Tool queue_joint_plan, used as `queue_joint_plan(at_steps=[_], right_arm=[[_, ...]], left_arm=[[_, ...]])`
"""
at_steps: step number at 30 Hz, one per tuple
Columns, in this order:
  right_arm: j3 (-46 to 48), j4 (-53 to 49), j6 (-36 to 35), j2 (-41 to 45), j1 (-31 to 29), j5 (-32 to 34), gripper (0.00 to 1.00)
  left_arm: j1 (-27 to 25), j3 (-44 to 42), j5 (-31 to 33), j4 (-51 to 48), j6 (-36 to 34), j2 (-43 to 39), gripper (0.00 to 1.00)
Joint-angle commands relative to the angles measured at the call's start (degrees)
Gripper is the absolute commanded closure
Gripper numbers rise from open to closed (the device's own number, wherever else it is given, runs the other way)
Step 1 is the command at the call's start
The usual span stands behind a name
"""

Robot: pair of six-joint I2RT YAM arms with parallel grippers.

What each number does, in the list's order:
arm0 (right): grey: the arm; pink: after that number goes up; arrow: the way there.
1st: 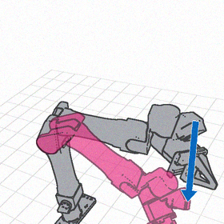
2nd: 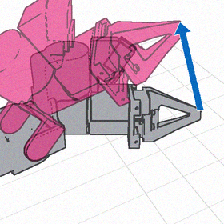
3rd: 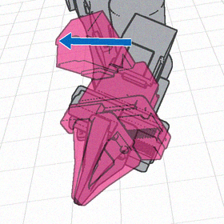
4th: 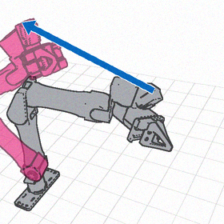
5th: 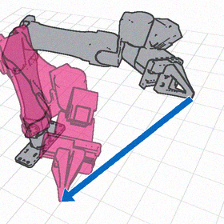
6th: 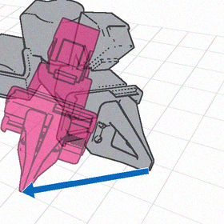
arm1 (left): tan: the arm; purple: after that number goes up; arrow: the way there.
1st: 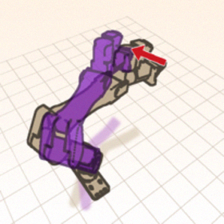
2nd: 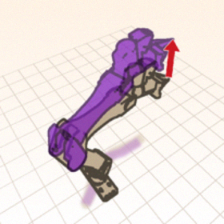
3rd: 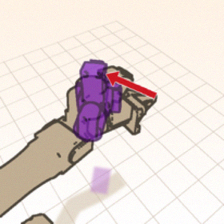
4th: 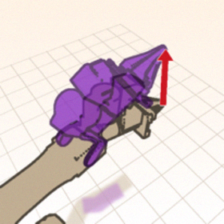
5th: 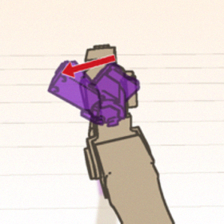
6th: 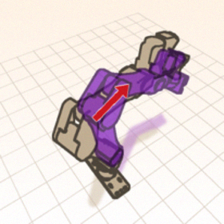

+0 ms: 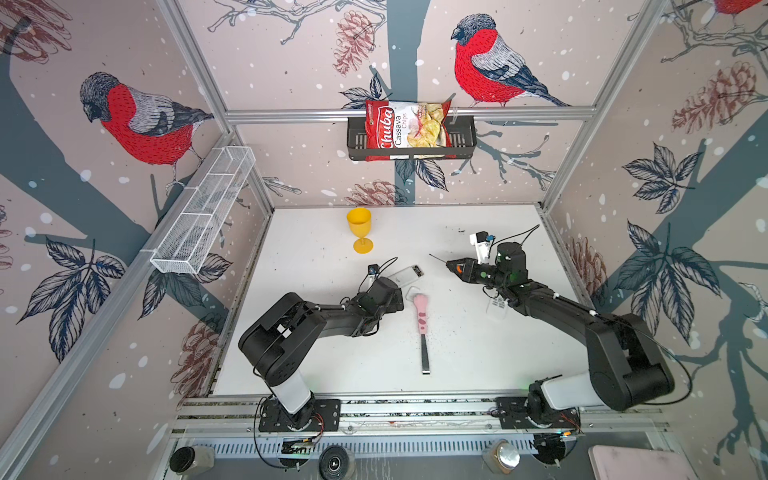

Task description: Unload the batteries from the remote control

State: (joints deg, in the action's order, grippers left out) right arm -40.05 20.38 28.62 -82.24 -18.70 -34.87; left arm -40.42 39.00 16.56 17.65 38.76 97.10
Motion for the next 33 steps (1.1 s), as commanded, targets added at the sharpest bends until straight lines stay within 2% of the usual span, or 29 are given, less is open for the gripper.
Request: queue_joint_plan(at_steps=[1, 12, 17, 24, 33], right_arm=[[-0.3, 0.2, -1.4, 0.0, -0.1, -0.8, 1.00], [-0.6, -2.1, -3.4, 0.7, -0.1, -0.3, 1.00], [-0.6, -2.9, -3.9, 1.4, 0.0, 0.2, 1.00], [-0.5, -2.6, -3.8, 1.7, -0.1, 0.1, 1.00], [0.0, -2.4, -3.6, 2.5, -0.1, -0.1, 1.00]], left_arm=[[1.2, 0.2, -3.7, -1.4, 1.9, 1.9, 0.04], [2.6, 5.5, -3.1, -2.7, 0.1, 6.1, 0.04], [2.6, 5.0, -0.5, -5.6, -3.5, 2.4, 0.04], [1.2, 3.9, -2.4, -10.8, -9.1, -4.0, 0.05], [-1.1, 6.2, 0.2, -14.6, -10.6, -0.1, 0.04]])
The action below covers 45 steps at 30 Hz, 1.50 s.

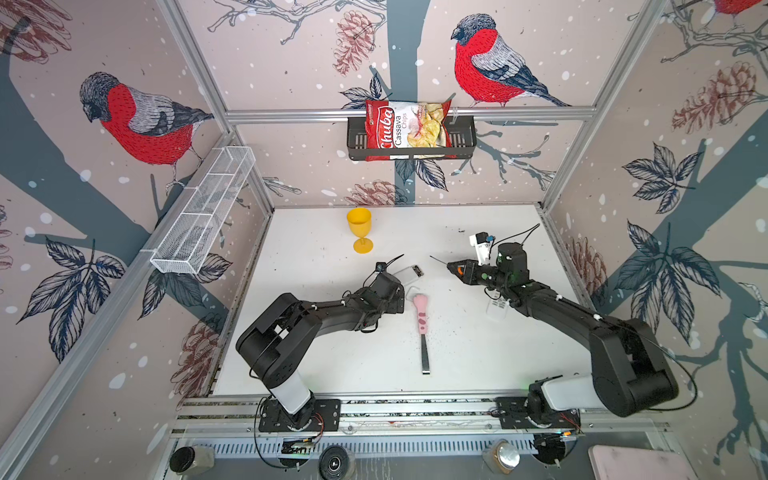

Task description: Unload the batteries from the remote control

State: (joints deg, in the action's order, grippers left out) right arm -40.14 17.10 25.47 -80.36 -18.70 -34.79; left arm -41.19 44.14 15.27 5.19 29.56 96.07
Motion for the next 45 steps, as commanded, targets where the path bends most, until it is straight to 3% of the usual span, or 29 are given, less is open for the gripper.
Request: queue_joint_plan(at_steps=[1, 13, 30, 39, 45], right_arm=[[0.1, 0.8, -0.6, 0.7, -0.1, -0.2, 1.00], [-0.3, 0.4, -1.4, 0.3, 0.0, 0.5, 1.00], [-2.3, -4.0, -4.1, -2.2, -0.1, 2.6, 1.00], [-9.7, -16.9, -9.5, -6.7, -4.0, 9.5, 1.00], [-14.4, -24.7, -14.7, -9.9, -8.2, 14.0, 1.00]], left_arm=[[-0.4, 1.3, 1.9, -2.2, -1.5, 1.4, 0.04], [0.1, 6.7, 8.0, -3.1, -2.2, 7.6, 0.04], [5.9, 9.4, 4.8, 0.9, -3.5, 10.5, 0.04], [6.1, 5.0, 2.8, 3.9, -3.5, 4.7, 0.04], [7.5, 1.8, -2.0, 7.5, -3.5, 1.3, 0.04]])
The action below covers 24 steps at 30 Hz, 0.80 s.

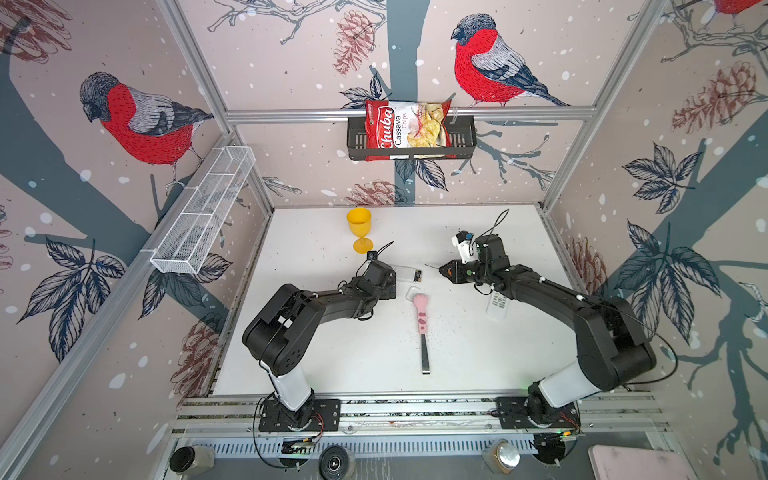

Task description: Unload the batteries from the remote control

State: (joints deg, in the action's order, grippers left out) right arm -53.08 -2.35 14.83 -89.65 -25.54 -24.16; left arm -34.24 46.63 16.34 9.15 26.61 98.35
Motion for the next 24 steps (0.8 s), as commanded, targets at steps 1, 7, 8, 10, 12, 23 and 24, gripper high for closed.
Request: queue_joint_plan(at_steps=[1, 7, 8, 10, 12, 23, 24], right_arm=[[-2.1, -6.1, -4.8, -0.9, -1.9, 4.1, 1.00], [-5.0, -9.9, -9.0, -2.6, -4.1, 7.6, 1.00], [-5.3, -10.4, -9.7, -2.8, -4.2, 8.3, 1.00], [-6.1, -11.4, -10.7, -3.1, -4.3, 9.4, 1.00], [-6.5, -11.6, -11.6, -3.2, -4.4, 9.4, 1.00], [-7.2, -12.1, -13.0, -5.1, -5.6, 9.6, 1.00], [-7.2, -12.0, -13.0, -5.2, -5.6, 9.6, 1.00]], left_arm=[[1.2, -1.0, -4.7, 4.4, -0.8, -1.2, 0.05], [4.8, -1.1, -13.7, 7.3, -2.0, -0.9, 0.17], [5.0, -0.8, -14.4, 7.4, -2.1, -1.0, 0.18], [5.1, -0.1, -15.1, 7.2, -2.7, -0.8, 0.18], [5.1, 0.6, -15.8, 6.6, -3.3, -0.5, 0.18], [5.0, 6.3, -18.4, 3.6, -5.3, 4.4, 0.22], [5.0, 6.9, -18.5, 3.3, -5.4, 5.0, 0.23]])
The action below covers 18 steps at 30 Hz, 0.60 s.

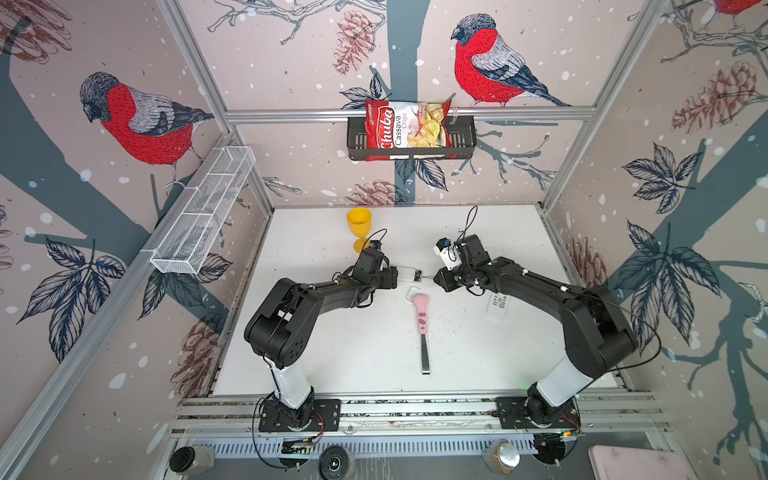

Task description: Unload the batteries from the remote control

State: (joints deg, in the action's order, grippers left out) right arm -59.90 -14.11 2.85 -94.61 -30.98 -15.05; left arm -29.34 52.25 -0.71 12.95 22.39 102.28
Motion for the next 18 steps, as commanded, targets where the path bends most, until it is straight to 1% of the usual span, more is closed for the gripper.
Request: queue_joint_plan(at_steps=[1, 18], right_arm=[[-0.4, -0.1, -1.0, -0.3, -0.2, 0.5, 1.00], [-1.2, 0.8, -1.4, -2.3, -0.2, -0.4, 1.00]], left_arm=[[0.2, 1.9, -1.5, -1.0, -1.3, 1.6, 0.23], [0.2, 6.7, -1.9, -3.3, -1.9, 7.0, 0.25]])
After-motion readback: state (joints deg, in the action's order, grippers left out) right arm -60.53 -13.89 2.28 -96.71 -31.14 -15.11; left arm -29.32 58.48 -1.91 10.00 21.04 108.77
